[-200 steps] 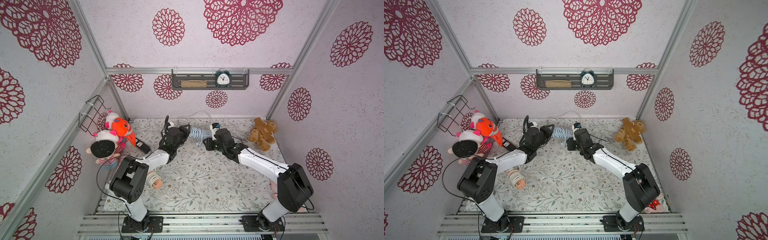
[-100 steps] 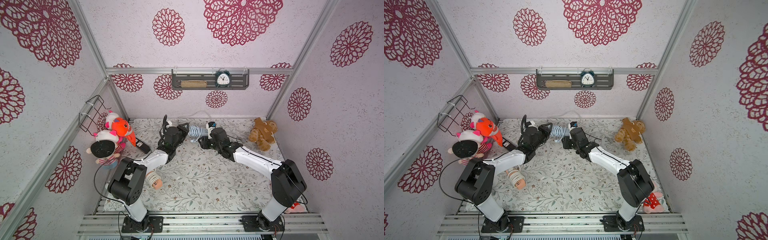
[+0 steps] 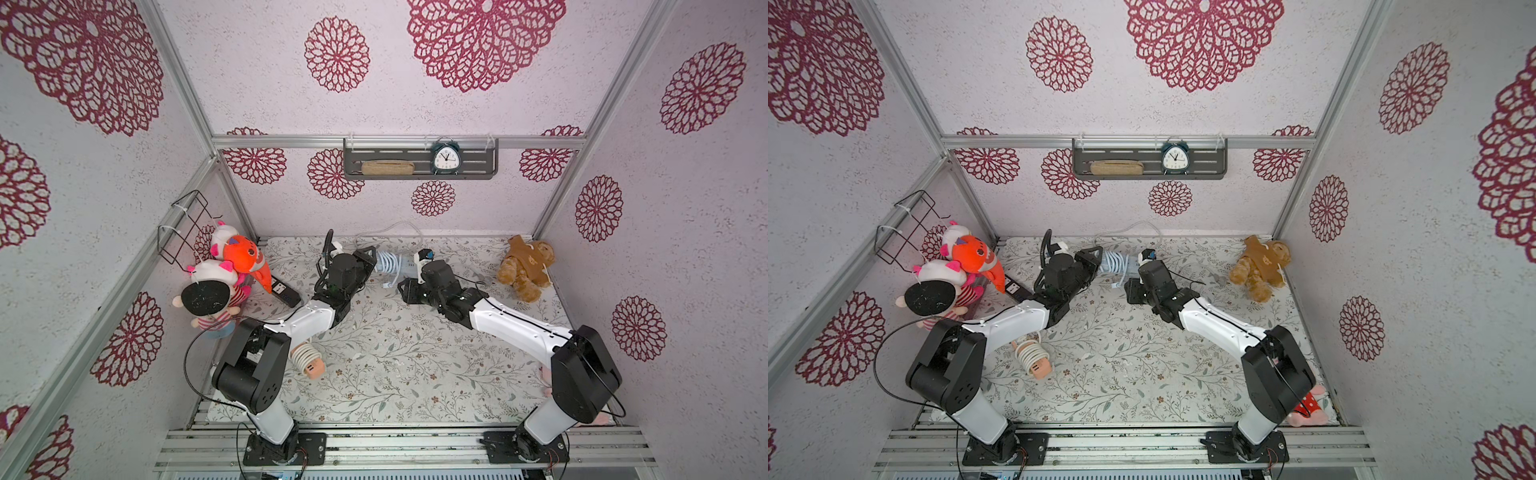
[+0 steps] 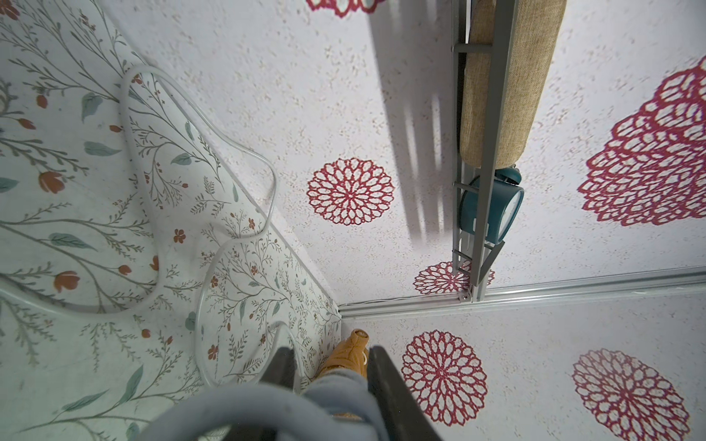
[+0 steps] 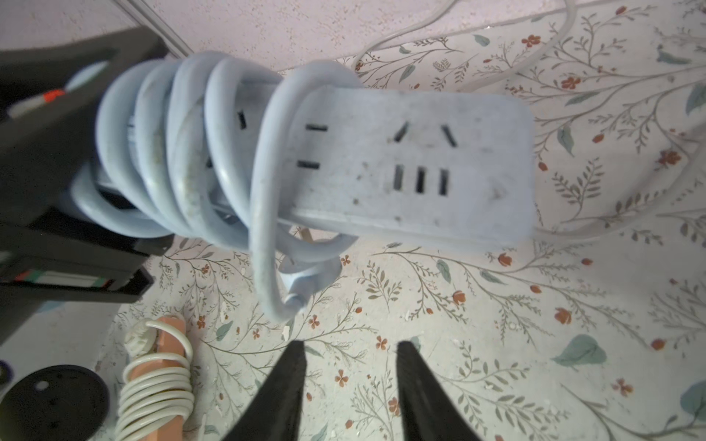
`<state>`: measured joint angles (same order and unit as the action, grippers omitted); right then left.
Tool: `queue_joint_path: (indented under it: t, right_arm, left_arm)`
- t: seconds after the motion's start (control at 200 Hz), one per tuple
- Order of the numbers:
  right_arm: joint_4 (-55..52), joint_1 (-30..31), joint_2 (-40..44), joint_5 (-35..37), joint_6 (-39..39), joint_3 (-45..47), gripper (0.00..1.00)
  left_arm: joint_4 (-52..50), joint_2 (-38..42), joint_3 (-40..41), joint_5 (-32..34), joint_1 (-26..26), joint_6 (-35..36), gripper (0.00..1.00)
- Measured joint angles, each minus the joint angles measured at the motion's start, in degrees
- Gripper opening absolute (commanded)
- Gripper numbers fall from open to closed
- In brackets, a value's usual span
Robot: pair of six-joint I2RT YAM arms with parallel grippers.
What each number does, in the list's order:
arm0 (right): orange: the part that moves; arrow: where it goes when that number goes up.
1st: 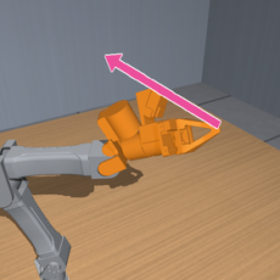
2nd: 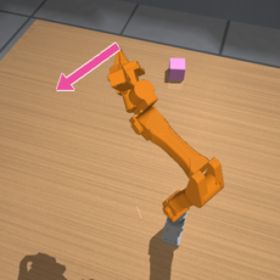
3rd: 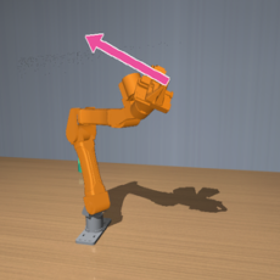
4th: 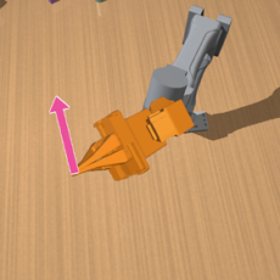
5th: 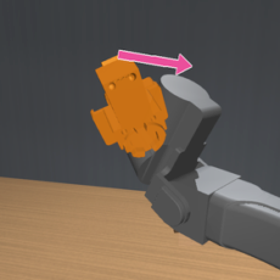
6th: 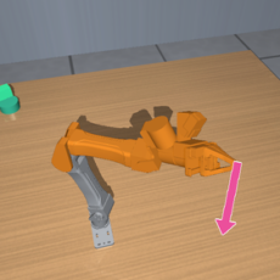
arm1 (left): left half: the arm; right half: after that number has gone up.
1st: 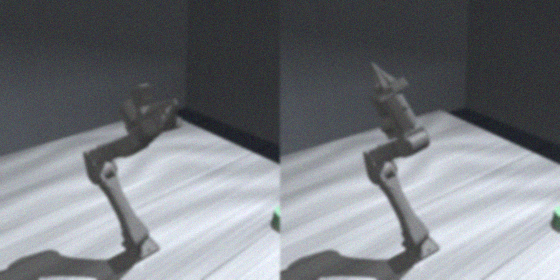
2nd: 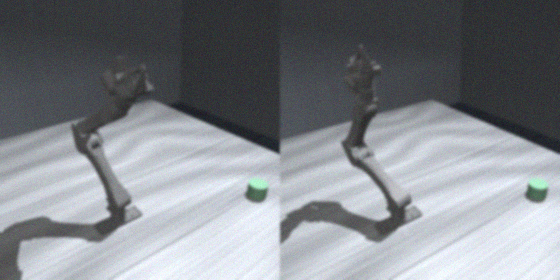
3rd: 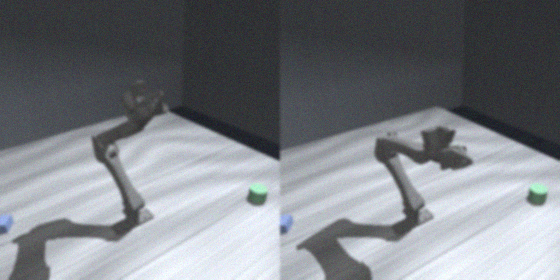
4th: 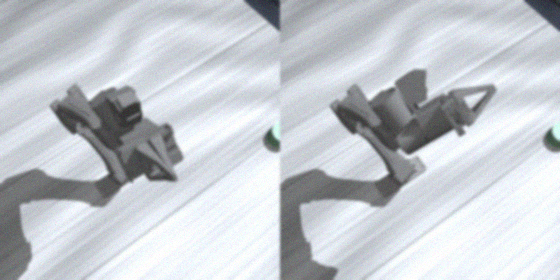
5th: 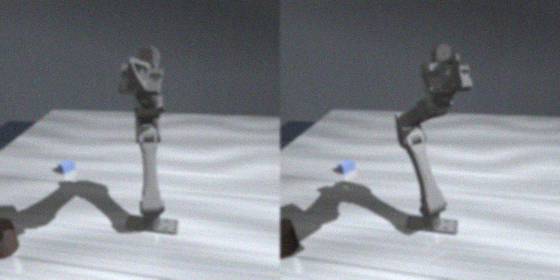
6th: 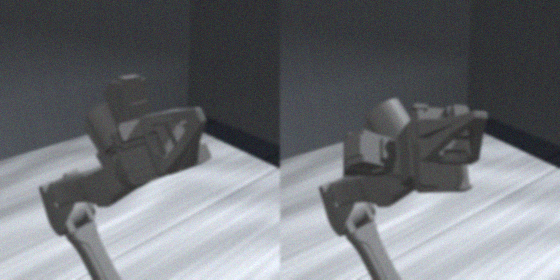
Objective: Unwrap the cord wrapped around the power strip
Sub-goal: Unwrap the power cord from the power strip.
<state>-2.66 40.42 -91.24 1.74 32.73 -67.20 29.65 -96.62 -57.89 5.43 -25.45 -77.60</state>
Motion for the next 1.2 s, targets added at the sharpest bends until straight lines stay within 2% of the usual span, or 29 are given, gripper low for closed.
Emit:
queue_joint_path:
  t: [0.255,0.335,0.515,0.555,0.64,0.8,0.891,1.071,1.201]
  right_arm:
    - [1.40,0.28,0.11,-0.26,0.48,-1.29,0.46]
    - [1.97,0.35,-1.05,-0.39,0.72,-2.64,0.41]
    - [2.84,0.44,-4.81,-0.63,1.27,-5.49,0.37]
    - [2.86,0.50,-5.57,-0.68,1.38,-5.92,0.34]
    - [2.84,0.50,-6.86,-0.68,1.62,-6.45,0.16]
    - [2.29,0.57,-7.43,-0.66,1.81,-6.51,0.11]
    - [0.92,0.63,-6.99,-0.50,1.53,-6.56,0.00]
    - [-6.51,0.22,-4.28,-0.39,-1.42,-7.74,0.00]
    - [-13.60,-2.25,-2.82,-1.97,-4.39,-10.80,0.00]
  left_arm:
    - [-0.07,0.00,0.11,0.11,-0.17,0.00,0.00]
    - [-0.07,0.00,0.11,0.11,-0.17,0.00,0.00]
    - [-0.37,0.00,0.11,0.20,-0.35,0.00,0.00]
    - [-0.44,0.00,0.09,0.22,-0.39,0.00,0.00]
    - [-0.48,0.00,0.11,0.31,-0.39,0.04,0.00]
    - [-1.07,0.04,0.09,0.52,-0.44,0.09,0.00]
    - [-1.73,0.17,0.11,0.44,-0.35,0.50,0.00]
    - [-2.23,0.52,0.74,-1.44,0.28,1.22,0.00]
    - [-3.56,0.66,0.31,-9.03,3.08,3.02,0.00]
